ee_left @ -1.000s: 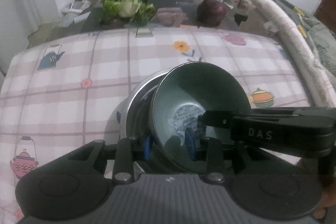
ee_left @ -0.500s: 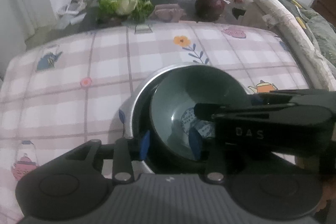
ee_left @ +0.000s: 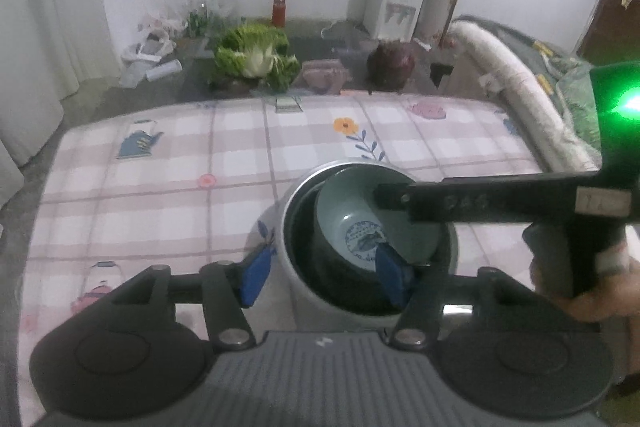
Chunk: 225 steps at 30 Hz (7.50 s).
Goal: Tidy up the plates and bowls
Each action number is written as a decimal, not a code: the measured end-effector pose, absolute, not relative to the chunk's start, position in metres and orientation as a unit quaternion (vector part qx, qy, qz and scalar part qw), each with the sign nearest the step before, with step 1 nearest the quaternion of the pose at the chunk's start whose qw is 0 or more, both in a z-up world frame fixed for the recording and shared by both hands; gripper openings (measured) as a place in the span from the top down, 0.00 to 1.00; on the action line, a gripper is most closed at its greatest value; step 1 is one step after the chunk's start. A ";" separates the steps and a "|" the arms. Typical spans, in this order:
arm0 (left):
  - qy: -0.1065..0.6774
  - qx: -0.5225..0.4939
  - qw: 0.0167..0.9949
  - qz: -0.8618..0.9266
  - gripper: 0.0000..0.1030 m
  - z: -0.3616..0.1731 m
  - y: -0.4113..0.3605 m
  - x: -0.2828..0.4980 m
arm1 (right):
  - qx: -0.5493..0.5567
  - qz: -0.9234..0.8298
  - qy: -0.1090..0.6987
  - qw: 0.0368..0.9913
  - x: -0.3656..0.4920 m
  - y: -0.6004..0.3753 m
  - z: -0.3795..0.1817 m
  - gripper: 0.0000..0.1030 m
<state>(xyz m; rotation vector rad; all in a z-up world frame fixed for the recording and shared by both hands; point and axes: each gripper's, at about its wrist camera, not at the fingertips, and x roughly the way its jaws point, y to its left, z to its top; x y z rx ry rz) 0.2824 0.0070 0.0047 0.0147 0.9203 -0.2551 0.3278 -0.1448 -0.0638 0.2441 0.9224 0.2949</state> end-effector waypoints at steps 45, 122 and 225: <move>0.400 -0.070 0.913 0.039 0.79 -0.095 0.158 0.063 | 0.233 0.203 0.452 0.837 0.062 -0.028 -0.124 0.79; 0.438 -0.034 0.898 0.014 0.66 -0.096 0.150 0.023 | 0.151 0.200 0.444 0.860 0.036 -0.042 -0.114 0.84; 0.426 0.004 0.904 0.038 0.57 -0.088 0.142 0.025 | 0.130 0.207 0.418 0.875 0.032 -0.031 -0.106 0.82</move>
